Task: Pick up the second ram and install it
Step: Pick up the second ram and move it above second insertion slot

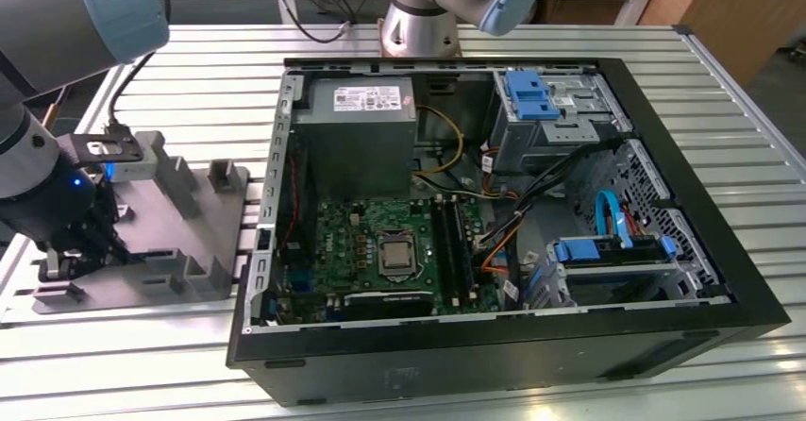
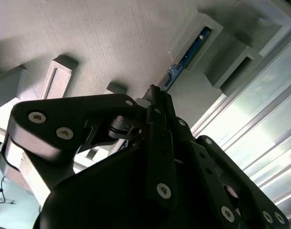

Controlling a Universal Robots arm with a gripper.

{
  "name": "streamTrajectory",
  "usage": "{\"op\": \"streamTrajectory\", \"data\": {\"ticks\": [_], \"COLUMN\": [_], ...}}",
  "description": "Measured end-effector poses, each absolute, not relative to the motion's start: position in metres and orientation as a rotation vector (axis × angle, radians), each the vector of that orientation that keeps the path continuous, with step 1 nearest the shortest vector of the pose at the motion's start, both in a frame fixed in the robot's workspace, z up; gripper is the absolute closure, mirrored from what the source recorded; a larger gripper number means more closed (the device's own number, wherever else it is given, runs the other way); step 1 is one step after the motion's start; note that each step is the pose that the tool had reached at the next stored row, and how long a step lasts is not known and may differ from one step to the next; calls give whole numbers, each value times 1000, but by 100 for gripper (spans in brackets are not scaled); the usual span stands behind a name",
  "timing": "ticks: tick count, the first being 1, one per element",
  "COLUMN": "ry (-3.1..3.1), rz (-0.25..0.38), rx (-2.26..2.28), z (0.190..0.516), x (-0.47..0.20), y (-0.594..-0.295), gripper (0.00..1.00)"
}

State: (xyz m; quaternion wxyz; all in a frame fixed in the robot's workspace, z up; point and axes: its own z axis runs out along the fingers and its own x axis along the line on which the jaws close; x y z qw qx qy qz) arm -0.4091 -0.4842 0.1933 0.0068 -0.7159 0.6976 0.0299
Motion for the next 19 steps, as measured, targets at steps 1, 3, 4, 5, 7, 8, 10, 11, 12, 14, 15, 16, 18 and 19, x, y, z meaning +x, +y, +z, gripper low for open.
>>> {"op": "streamTrajectory", "data": {"ticks": [1,3,4,5,7,8,10,11,12,14,15,16,18,19], "ry": [2182,2182,2182,2182,2182,2182,2182,2182,2182,2182,2182,2182,2182,2182], "rz": [93,93,93,93,93,93,93,93,93,93,93,93,93,93], "rx": [-2239,-2239,-2239,-2239,-2239,-2239,-2239,-2239,-2239,-2239,-2239,-2239,-2239,-2239], "z": [193,193,193,193,193,193,193,193,193,193,194,195,199,202], "x": [-409,-409,-409,-409,-409,-409,-409,-409,-409,-409,-409,-409,-409,-409], "y": [-484,-484,-484,-484,-484,-484,-484,-484,-484,-484,-484,-484,-484,-484], "gripper": [86,86,86,86,86,86,86,86,86,86,86,86,86,86]}}
